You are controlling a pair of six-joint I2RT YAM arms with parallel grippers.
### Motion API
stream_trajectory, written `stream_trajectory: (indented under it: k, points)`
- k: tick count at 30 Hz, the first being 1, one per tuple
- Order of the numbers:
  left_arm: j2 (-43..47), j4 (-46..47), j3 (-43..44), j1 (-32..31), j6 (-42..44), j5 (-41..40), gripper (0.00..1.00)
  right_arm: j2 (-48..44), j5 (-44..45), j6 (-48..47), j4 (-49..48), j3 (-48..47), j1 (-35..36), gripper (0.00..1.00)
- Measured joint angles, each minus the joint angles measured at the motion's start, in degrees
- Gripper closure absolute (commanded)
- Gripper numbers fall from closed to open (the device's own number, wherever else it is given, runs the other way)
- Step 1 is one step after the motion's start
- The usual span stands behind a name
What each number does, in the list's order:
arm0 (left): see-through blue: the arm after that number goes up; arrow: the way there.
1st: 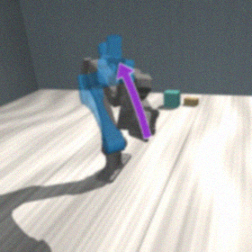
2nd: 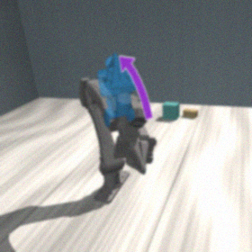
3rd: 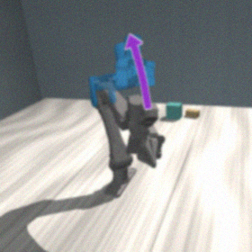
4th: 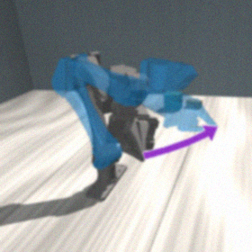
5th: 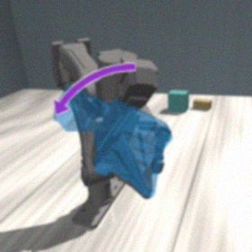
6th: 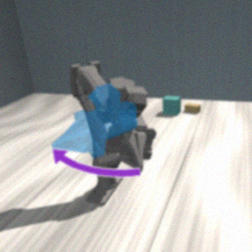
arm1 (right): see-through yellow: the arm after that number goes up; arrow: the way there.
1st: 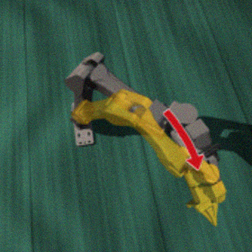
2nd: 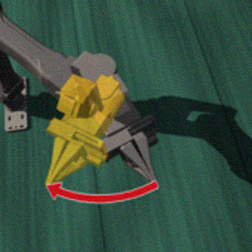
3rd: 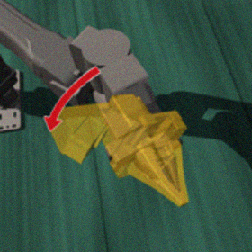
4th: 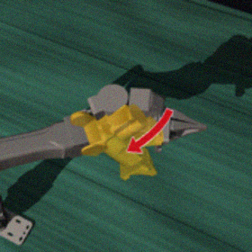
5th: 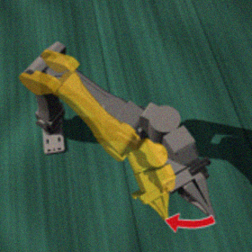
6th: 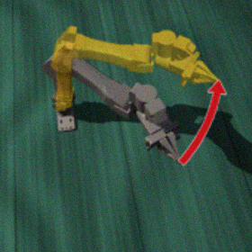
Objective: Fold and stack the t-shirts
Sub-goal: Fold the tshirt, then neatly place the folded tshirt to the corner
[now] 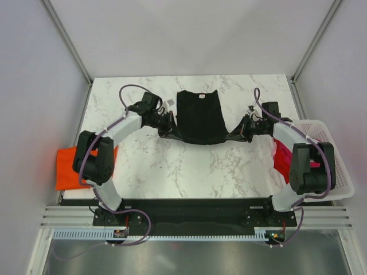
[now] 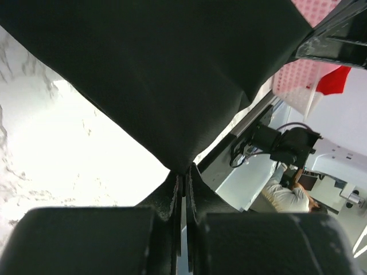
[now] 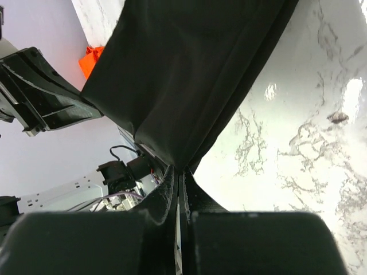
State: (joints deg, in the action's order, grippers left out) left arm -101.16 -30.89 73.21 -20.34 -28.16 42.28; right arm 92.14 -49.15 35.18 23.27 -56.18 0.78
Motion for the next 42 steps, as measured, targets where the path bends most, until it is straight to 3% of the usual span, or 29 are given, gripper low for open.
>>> stream_trajectory:
  k: [10,16,17,20,21,22,24,26,30,35,42]
  points:
    - [2.3,-0.3,-2.1,2.8,0.2,-0.7,0.98,-0.5,0.2,-0.5,0.9,-2.3,0.0,1.0]
    - [-5.9,-0.6,14.4,5.3,3.5,-2.0,0.98,12.9,0.6,-0.5,-4.0,-18.8,0.1,1.0]
    - [-8.7,-0.3,18.8,5.5,4.6,-2.7,0.95,16.1,0.8,-0.4,-4.6,-22.8,0.1,0.98]
    - [-16.4,0.1,29.9,5.6,7.9,-4.0,0.75,26.2,1.4,0.3,-7.9,-34.7,0.1,0.77]
    - [-19.4,-0.2,34.1,5.6,9.1,-4.9,0.57,29.5,1.6,0.7,-9.7,-38.3,0.1,0.67]
    - [-22.4,0.2,37.8,5.6,10.6,-6.1,0.45,32.5,1.7,1.0,-10.9,-41.4,0.1,0.48]
    - [-26.6,0.7,42.9,5.4,12.9,-9.5,0.27,38.7,1.7,1.0,-12.9,-48.6,0.4,0.42]
    - [-28.6,0.9,44.4,5.3,14.7,-12.9,0.23,42.5,1.9,0.6,-14.0,-52.9,0.5,0.39]
    - [-28.0,0.1,43.3,5.2,16.4,-16.6,0.22,41.7,1.4,-0.1,-15.6,-52.5,1.0,0.38]
    - [-25.4,-1.6,39.4,5.9,17.7,-16.3,0.25,33.7,0.5,-1.3,-16.3,-44.5,1.6,0.39]
    - [-25.7,-5.0,38.7,11.3,19.3,-7.1,0.3,28.9,5.6,-12.7,-7.4,-39.3,3.5,0.43]
